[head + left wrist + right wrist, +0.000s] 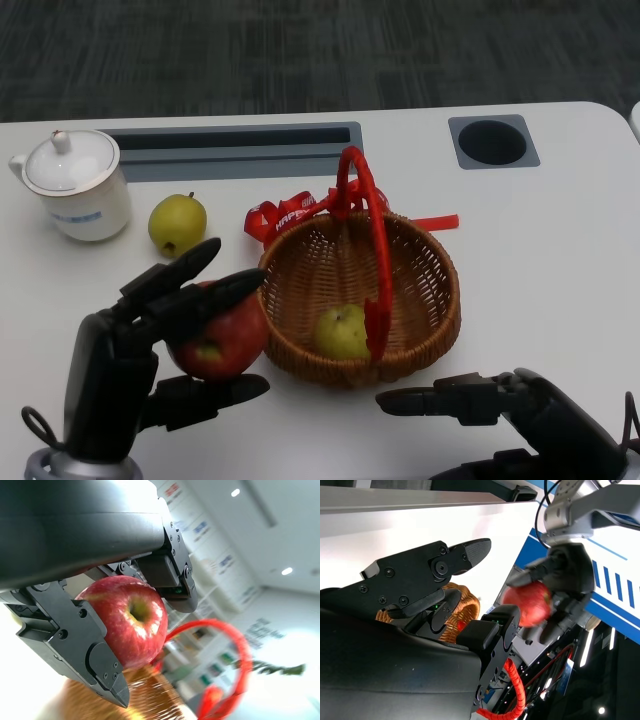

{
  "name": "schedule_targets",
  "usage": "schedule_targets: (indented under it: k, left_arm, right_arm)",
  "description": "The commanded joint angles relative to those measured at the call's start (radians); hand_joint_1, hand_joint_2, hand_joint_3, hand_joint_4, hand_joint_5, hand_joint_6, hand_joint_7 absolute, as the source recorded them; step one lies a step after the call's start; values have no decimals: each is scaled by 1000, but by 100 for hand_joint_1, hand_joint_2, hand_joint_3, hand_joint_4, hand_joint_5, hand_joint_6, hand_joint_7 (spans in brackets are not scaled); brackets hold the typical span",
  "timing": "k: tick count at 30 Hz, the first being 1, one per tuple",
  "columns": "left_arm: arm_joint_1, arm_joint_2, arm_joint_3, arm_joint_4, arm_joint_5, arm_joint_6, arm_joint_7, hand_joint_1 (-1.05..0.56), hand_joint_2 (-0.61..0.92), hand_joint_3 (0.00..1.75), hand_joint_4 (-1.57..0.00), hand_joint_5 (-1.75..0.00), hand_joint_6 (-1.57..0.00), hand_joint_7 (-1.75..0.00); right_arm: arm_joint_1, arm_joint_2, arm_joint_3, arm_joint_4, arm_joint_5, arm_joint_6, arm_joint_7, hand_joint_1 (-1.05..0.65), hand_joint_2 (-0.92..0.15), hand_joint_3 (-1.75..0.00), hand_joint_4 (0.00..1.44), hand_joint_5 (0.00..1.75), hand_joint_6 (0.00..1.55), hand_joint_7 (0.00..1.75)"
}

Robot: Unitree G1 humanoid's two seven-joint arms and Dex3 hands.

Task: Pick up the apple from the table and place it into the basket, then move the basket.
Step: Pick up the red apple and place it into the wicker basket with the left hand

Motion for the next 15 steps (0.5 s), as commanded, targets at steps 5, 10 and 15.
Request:
schedule_targets:
  k: [5,10,15]
  left_arm:
    - [-34,-34,-2,-170,-132,23,-126,-15,76,0,-129,-2,-117,-1]
    - [-92,-69,-13,-171,-156,48,-190,-14,75,0,-130,-2,-118,-1]
    - [-181,-107,-41,-43,-219,41,-258,-10,76,0,-130,-2,-118,-1]
  right_arm:
    - [-1,-12,1,-3,5,-4,-2,-39,-88,0,88,0,73,0]
    - [-2,-9,-2,-4,-3,-5,-9,-41,-89,0,88,0,73,0]
    - [5,-10,-7,-18,-15,-4,-20,-43,-89,0,88,0,74,0]
